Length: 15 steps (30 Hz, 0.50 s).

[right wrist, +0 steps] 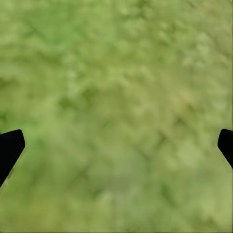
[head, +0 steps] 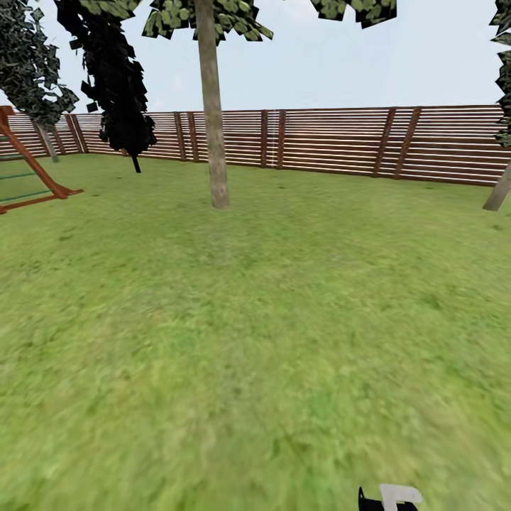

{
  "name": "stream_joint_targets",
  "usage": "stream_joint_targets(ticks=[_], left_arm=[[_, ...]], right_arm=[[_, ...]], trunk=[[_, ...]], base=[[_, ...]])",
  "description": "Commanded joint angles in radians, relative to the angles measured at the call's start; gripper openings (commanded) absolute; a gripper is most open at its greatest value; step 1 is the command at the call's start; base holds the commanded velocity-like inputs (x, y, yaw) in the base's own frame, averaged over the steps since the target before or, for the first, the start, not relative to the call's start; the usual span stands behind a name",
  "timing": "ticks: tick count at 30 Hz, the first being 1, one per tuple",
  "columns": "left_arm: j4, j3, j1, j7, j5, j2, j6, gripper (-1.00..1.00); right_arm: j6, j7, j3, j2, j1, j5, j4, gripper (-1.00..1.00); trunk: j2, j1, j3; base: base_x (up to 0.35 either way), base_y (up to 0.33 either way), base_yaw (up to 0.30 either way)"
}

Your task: In the garden, pick up the pesticide atomizer on the floor and spray pesticide onto both trees until each tree trunk is fully covered.

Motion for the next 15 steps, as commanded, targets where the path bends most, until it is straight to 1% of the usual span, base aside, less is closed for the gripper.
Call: stream_joint_targets(ticks=[1, 15], left_arm=[[0.0, -0.008, -0.001, 0.006, 0.003, 0.0, -0.002, -1.0], [0.0, -0.008, 0.0, 0.006, 0.003, 0.0, -0.002, -1.0]], right_arm=[[-0.003, -0.006, -0.006, 0.0, -0.001, 0.011, 0.002, 1.0], [-0.003, -0.006, -0.006, 0.0, -0.001, 0.011, 0.002, 1.0]], trunk=[[0.0, 0.0, -0.001], [0.0, 0.0, -0.001]], base=[[0.34, 0.08, 0.0], [0.34, 0.08, 0.0]])
